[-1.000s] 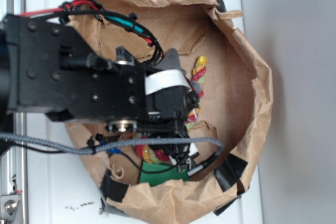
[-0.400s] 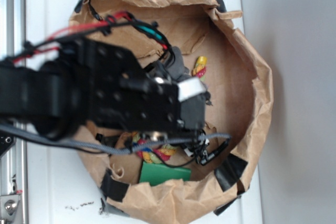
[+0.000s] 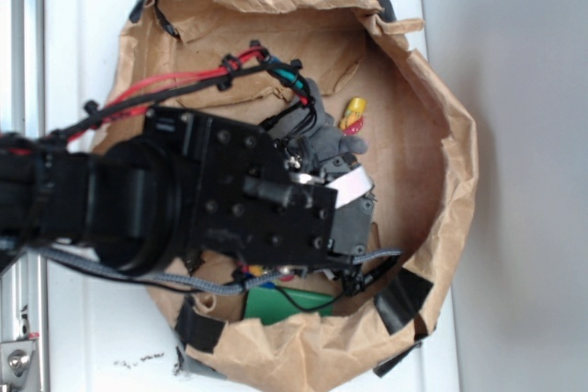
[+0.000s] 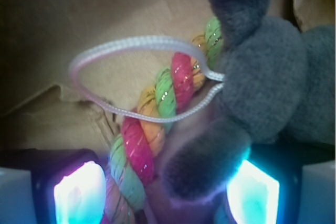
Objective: Grab the multicolored rope.
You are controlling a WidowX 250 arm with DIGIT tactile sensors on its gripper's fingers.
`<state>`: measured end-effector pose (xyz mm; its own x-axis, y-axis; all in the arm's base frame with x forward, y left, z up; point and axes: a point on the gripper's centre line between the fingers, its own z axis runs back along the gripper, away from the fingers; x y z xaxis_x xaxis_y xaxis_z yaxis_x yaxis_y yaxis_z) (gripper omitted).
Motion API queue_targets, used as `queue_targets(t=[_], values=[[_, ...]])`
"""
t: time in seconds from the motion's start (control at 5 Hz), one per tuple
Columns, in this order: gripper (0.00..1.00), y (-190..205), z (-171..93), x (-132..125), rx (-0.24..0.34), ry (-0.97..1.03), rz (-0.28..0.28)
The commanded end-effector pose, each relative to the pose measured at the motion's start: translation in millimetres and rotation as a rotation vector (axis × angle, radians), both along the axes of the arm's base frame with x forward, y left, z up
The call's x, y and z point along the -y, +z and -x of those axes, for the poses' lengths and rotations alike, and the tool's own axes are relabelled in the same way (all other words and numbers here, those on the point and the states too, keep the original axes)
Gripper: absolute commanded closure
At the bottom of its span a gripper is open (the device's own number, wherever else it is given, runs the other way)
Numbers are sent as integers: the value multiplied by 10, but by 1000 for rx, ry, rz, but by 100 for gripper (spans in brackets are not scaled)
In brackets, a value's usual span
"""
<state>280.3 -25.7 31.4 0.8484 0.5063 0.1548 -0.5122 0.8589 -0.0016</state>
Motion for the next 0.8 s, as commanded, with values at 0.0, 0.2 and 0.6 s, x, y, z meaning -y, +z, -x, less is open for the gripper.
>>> queue_targets(t=[0.0,0.2,0.6], values=[[0,544,76,10,-1,-55,97],[0,586,87,7,13,-52,116],[0,339,31,81,-16,-23,116]])
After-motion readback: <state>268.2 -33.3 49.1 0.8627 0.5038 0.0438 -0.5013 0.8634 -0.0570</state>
